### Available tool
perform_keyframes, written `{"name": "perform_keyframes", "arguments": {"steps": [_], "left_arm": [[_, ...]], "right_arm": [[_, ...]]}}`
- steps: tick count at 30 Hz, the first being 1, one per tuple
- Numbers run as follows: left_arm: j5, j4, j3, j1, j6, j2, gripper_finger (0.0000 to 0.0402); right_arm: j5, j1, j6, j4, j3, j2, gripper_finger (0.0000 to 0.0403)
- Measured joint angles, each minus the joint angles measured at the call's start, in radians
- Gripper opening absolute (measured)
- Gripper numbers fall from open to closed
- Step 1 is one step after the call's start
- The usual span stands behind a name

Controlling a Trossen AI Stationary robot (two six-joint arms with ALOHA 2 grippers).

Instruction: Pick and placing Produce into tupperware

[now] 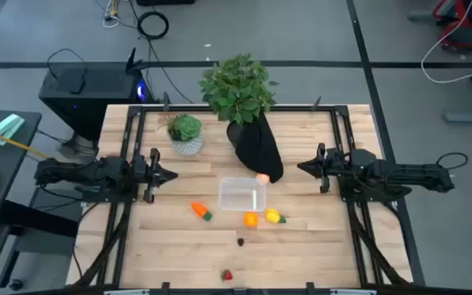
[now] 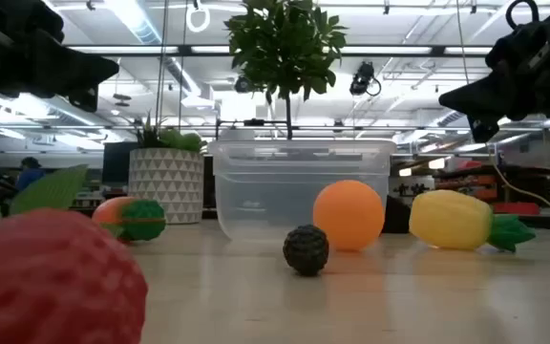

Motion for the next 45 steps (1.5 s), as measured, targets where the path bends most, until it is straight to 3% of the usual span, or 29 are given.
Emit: {"name": "perform_keyframes", "arguments": {"steps": [45], "left_arm": [[0.0,0.0,0.0,0.0,0.0,0.0,0.0035]], "right_arm": [[0.0,0.0,0.0,0.0,0.0,0.0,0.0013]]}}
